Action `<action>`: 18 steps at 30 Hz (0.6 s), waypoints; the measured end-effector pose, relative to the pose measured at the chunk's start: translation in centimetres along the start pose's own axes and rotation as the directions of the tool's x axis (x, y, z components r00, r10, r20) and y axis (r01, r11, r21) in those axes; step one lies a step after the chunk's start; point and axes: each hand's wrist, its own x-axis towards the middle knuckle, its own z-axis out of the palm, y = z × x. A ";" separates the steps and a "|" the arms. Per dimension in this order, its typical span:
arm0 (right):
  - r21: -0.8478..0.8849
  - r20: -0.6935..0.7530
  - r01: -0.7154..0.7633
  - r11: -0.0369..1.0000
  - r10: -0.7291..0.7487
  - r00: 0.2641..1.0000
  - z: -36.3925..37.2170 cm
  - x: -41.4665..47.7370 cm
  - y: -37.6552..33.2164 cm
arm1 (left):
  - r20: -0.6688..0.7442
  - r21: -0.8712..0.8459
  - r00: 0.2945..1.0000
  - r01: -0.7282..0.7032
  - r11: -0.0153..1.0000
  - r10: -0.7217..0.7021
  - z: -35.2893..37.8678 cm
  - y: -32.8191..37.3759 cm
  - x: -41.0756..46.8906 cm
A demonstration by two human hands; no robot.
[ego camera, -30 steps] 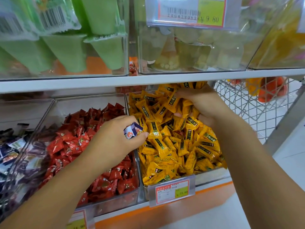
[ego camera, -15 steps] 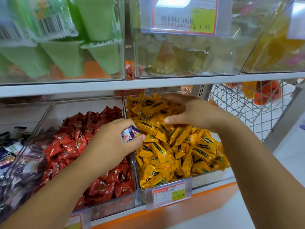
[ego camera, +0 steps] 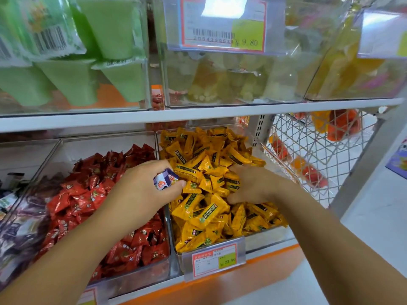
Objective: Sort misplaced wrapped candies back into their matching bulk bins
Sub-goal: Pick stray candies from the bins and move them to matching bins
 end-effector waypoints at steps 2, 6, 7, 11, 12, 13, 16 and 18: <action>0.008 -0.055 -0.005 1.000 0.006 0.998 0.8 0.4 0.0 | -0.003 -0.011 1.000 0.002 1.000 -0.002 0.1 0.1 -0.1; 0.076 -0.046 0.048 0.996 -0.044 0.998 1.0 0.5 0.4 | -0.006 -0.006 1.000 0.004 1.000 -0.004 0.0 0.2 -0.1; 0.113 -0.048 0.052 0.992 -0.047 0.998 0.9 0.5 0.5 | -0.007 -0.005 1.000 0.006 1.000 -0.006 0.0 0.2 -0.1; 0.184 -0.054 0.062 0.981 -0.053 0.997 0.7 0.6 0.6 | -0.001 -0.013 1.000 0.017 1.000 -0.017 0.1 0.2 -0.1; 0.188 -0.053 0.065 0.980 -0.056 0.997 0.7 0.7 0.6 | 0.001 -0.012 1.000 0.019 1.000 -0.019 0.1 0.2 -0.1; 0.207 -0.050 0.069 0.976 -0.060 0.997 0.7 0.7 0.6 | 0.002 -0.010 1.000 0.022 1.000 -0.022 0.1 0.2 -0.1; 0.295 -0.023 0.090 0.951 -0.087 0.996 1.0 0.9 0.5 | 0.001 -0.010 0.999 0.032 0.999 -0.032 0.1 0.1 -0.1; 0.325 -0.069 0.107 0.939 -0.089 0.994 1.2 1.0 0.7 | 0.003 -0.015 0.999 0.038 0.999 -0.038 0.2 0.1 -0.1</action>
